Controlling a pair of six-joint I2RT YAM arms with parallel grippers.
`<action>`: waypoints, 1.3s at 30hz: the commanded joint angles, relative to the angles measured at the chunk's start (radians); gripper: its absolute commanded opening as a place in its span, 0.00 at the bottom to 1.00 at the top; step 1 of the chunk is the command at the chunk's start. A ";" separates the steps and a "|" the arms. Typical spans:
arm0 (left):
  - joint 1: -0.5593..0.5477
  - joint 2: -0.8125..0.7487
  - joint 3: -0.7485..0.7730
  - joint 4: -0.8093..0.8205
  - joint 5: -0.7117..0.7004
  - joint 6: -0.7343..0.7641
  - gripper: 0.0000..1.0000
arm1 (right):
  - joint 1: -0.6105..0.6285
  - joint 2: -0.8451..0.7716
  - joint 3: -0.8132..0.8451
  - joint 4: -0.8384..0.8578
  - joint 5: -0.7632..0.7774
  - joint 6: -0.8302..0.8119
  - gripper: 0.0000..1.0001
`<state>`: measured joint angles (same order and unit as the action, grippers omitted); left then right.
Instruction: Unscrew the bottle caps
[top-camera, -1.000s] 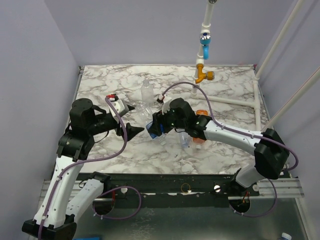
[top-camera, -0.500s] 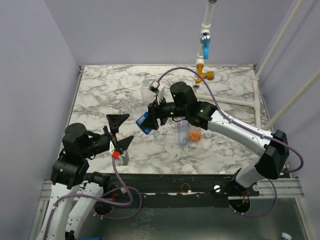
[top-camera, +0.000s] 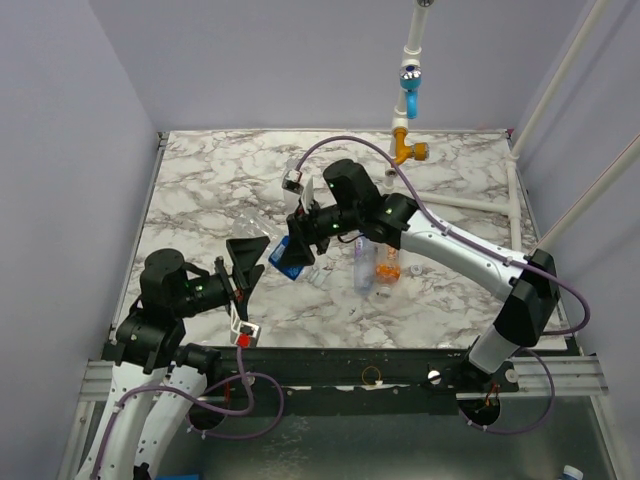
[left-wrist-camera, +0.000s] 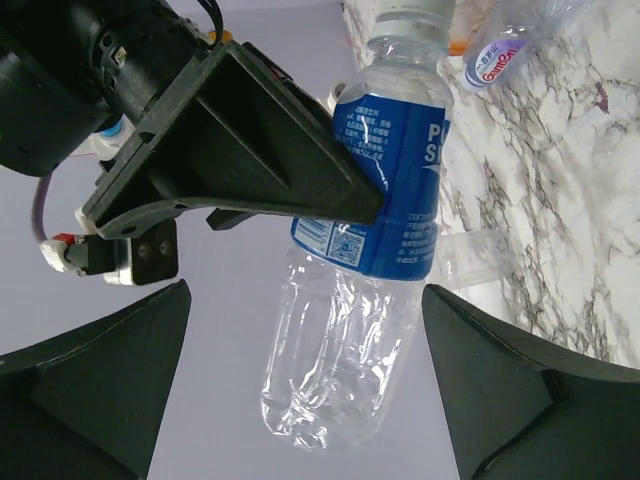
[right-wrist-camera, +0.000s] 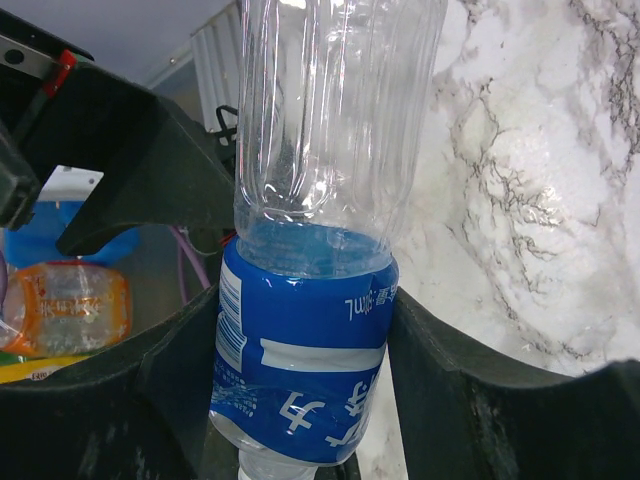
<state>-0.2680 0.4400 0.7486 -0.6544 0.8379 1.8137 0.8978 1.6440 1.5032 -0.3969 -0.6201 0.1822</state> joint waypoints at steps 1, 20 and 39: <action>0.000 0.023 -0.017 -0.010 -0.022 0.088 0.99 | 0.020 0.034 0.054 -0.063 -0.040 -0.022 0.53; -0.001 0.097 -0.029 -0.050 -0.111 0.185 0.97 | 0.056 0.078 0.116 -0.092 -0.063 -0.024 0.48; -0.001 0.124 -0.015 -0.034 -0.121 0.140 0.48 | 0.073 0.097 0.228 -0.129 0.074 -0.043 0.77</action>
<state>-0.2680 0.5686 0.7273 -0.6662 0.7094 1.9961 0.9634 1.7584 1.6669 -0.5251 -0.6243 0.1547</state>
